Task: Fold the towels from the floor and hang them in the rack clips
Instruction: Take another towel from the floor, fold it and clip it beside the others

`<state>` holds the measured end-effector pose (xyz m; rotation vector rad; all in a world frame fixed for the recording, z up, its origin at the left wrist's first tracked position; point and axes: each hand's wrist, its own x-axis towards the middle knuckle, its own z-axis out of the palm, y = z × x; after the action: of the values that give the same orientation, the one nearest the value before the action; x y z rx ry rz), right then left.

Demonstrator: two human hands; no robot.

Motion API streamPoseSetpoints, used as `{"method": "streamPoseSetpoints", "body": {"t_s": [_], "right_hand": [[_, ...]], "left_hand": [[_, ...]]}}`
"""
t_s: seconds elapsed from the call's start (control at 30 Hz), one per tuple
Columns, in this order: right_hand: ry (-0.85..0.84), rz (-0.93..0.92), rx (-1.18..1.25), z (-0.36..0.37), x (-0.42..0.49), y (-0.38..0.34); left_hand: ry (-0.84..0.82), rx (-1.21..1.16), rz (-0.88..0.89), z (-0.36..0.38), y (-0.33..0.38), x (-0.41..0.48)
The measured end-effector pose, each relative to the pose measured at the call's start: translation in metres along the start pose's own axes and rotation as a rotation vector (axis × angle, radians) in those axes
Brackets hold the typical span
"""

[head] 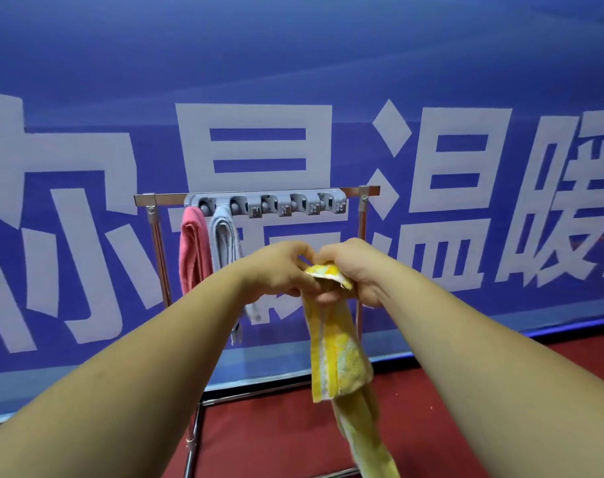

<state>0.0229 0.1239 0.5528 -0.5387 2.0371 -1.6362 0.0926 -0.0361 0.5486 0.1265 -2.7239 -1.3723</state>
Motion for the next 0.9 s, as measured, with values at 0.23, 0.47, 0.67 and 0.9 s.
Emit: {"method": "streamPoseSetpoints", "body": {"t_s": [0.23, 0.47, 0.67, 0.9], "right_hand": [[-0.011, -0.121, -0.248, -0.014, 0.005, 0.012], [-0.082, -0.264, -0.387, -0.019, 0.019, 0.041], [-0.05, -0.209, -0.322, -0.036, 0.021, 0.064], [0.004, -0.111, -0.096, -0.048, 0.015, 0.069]], "left_hand": [[0.154, -0.103, -0.014, 0.005, 0.002, 0.001], [0.18, -0.095, 0.002, 0.007, 0.0, 0.006], [0.309, 0.0, -0.028, -0.002, -0.016, 0.005], [0.212, -0.155, -0.046, -0.007, -0.031, -0.004]]}}
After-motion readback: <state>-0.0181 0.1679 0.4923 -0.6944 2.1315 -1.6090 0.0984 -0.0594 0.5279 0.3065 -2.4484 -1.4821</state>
